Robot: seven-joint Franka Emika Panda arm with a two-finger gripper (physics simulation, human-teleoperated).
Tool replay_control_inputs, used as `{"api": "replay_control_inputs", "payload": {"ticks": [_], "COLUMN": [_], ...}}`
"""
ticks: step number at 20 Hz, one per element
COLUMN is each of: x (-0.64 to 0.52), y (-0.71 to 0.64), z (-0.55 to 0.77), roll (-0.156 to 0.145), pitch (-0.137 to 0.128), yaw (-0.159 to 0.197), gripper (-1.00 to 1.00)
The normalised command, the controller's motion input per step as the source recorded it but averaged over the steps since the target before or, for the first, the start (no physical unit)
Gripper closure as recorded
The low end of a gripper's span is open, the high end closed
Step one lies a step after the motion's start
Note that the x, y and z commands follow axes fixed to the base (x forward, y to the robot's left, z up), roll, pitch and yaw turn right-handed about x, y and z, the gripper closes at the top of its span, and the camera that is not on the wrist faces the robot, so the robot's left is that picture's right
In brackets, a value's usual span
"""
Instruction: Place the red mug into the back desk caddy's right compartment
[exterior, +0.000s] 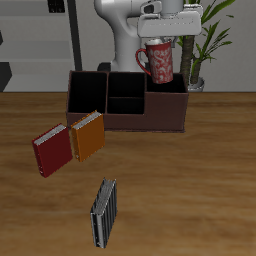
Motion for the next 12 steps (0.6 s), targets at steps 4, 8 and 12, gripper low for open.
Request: {"api": "replay_control_inputs", "payload": {"ticks": [4, 8, 12], "x": [0.03, 0.03, -0.03], "y": [0.12, 0.13, 0.16], "z": [-0.16, -0.10, -0.11], "roll": [0.006, 0.002, 0.006], "pitch": [0.027, 0.010, 0.017], "yaw": [-0.005, -0.003, 0.003], "gripper": [1.00, 1.00, 1.00]}}
